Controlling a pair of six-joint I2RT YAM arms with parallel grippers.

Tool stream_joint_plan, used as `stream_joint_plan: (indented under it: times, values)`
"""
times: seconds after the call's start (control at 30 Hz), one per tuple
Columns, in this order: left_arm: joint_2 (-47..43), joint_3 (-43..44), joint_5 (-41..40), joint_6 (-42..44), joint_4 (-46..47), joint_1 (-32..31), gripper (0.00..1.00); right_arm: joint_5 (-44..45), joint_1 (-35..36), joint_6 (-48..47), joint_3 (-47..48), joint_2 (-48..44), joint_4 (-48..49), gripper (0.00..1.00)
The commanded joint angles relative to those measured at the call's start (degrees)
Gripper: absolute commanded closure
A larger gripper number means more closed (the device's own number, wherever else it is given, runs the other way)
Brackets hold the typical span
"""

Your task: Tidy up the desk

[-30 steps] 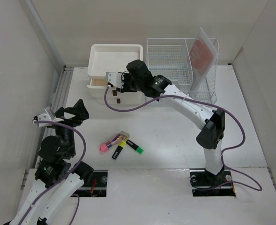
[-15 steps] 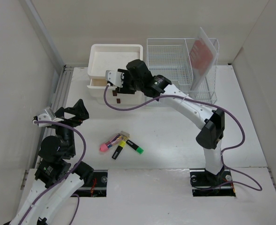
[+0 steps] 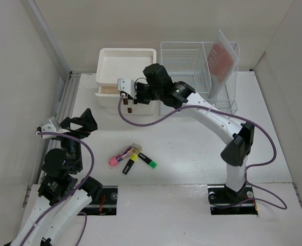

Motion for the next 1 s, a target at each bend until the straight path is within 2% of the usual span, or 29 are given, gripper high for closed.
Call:
stream_joint_plan:
  times: [0.0,0.17,0.57,0.73,0.97]
  values:
    - [-0.3,-0.1,0.5,0.8,2.4,0.1,0.00,-13.4,0.6,-0.2,1.3,2.5,-6.9,0.96]
    - [-0.3,-0.1,0.5,0.8,2.4,0.1,0.00,-12.4,1.1,0.4,1.3,5.4,-5.3,0.96]
    - [-0.8,-0.1,0.5,0.8,2.9,0.1,0.00,7.8,3.4,9.4,-3.0,7.8,11.6,0.96]
    - [-0.8,-0.1,1.0,0.8,2.9,0.1,0.00,16.5,4.5,9.4,-3.6,8.8,14.3,0.96]
    - [-1.3,-0.1,1.0,0.8,2.9,0.1,0.00,23.4,5.1,9.9,-4.8,9.4,17.0,0.98]
